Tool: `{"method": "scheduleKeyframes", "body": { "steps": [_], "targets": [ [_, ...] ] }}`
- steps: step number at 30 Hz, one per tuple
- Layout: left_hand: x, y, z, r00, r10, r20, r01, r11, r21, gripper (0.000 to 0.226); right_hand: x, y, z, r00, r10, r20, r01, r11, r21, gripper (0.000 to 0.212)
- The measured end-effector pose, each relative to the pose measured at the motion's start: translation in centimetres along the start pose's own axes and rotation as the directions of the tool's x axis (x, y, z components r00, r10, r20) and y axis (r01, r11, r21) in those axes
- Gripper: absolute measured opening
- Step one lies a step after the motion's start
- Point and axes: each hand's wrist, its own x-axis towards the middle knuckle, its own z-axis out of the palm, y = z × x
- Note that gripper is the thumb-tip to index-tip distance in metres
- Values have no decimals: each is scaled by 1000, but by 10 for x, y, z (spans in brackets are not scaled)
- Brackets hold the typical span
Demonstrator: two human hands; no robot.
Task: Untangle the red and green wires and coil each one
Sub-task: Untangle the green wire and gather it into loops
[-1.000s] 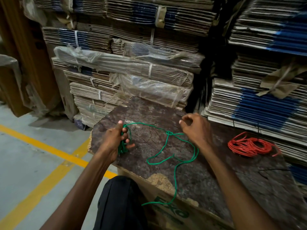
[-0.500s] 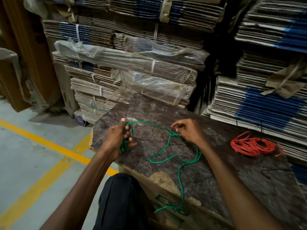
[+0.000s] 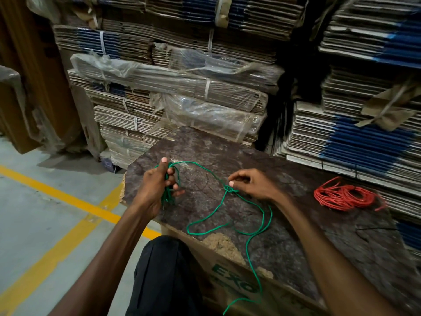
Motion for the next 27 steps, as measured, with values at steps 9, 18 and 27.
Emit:
{"method": "scheduleKeyframes", "body": {
  "steps": [9, 18, 27],
  "targets": [
    [-7, 11, 4, 992, 107, 73, -104, 993, -48, 41, -17, -10, -2, 990, 66, 122, -90, 974, 207, 25],
    [-14, 18, 8, 989, 131, 71, -128, 991, -41, 41, -36, -35, -31, 966, 92, -243, 25, 897, 441, 25],
    [-12, 20, 15, 990, 125, 60, -123, 991, -47, 42, -61, -48, -58, 977, 126, -170, 24, 734, 679, 19]
  ]
}}
